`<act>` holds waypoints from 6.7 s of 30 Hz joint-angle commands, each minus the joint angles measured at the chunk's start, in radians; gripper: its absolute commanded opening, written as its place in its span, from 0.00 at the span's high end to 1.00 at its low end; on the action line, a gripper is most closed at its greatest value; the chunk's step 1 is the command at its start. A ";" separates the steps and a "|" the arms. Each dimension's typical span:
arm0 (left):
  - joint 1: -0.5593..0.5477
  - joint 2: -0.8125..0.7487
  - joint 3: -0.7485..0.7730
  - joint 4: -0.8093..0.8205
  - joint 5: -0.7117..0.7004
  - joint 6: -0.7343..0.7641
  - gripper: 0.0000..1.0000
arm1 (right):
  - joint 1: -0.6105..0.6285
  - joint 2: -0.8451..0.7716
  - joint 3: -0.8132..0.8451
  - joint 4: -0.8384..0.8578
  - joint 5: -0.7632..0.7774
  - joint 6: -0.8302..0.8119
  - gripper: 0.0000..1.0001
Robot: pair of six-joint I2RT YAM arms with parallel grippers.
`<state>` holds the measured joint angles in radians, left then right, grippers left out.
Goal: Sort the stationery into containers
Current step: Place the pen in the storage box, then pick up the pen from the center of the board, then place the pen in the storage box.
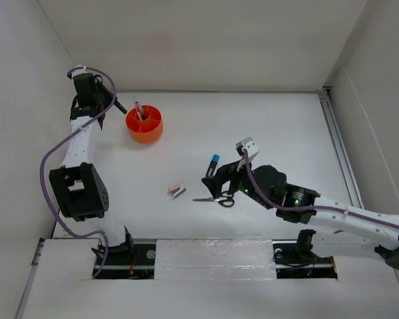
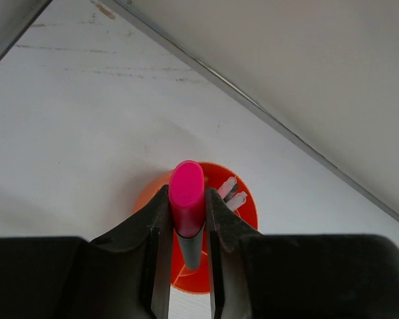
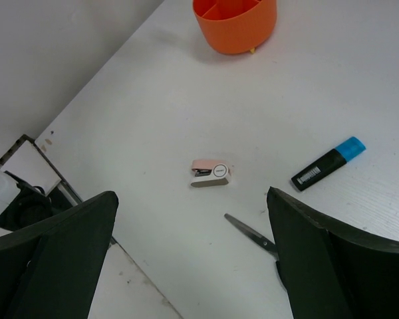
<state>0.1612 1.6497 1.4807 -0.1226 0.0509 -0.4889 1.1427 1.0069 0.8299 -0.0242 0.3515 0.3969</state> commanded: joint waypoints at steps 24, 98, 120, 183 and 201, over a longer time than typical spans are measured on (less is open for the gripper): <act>-0.043 0.119 -0.065 0.097 -0.023 0.036 1.00 | 0.000 -0.021 0.003 -0.054 0.026 0.005 0.00; -0.101 -0.404 0.012 -0.207 -0.131 0.009 0.00 | -0.297 1.029 0.657 -0.546 0.110 0.559 0.18; -0.101 -0.404 0.012 -0.207 -0.140 0.009 0.00 | -0.307 1.090 0.620 -0.534 0.003 0.593 1.00; -0.101 -0.358 -0.519 0.209 0.986 -0.097 0.82 | -0.100 0.806 0.683 0.165 -0.105 -0.104 1.00; -0.058 -0.435 -0.427 0.017 0.494 -0.031 1.00 | -0.109 0.648 0.439 0.153 0.027 -0.082 0.00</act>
<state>0.0849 1.2724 0.9840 -0.0631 0.7532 -0.5495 1.0351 1.7428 1.3426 0.0994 0.3157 0.2977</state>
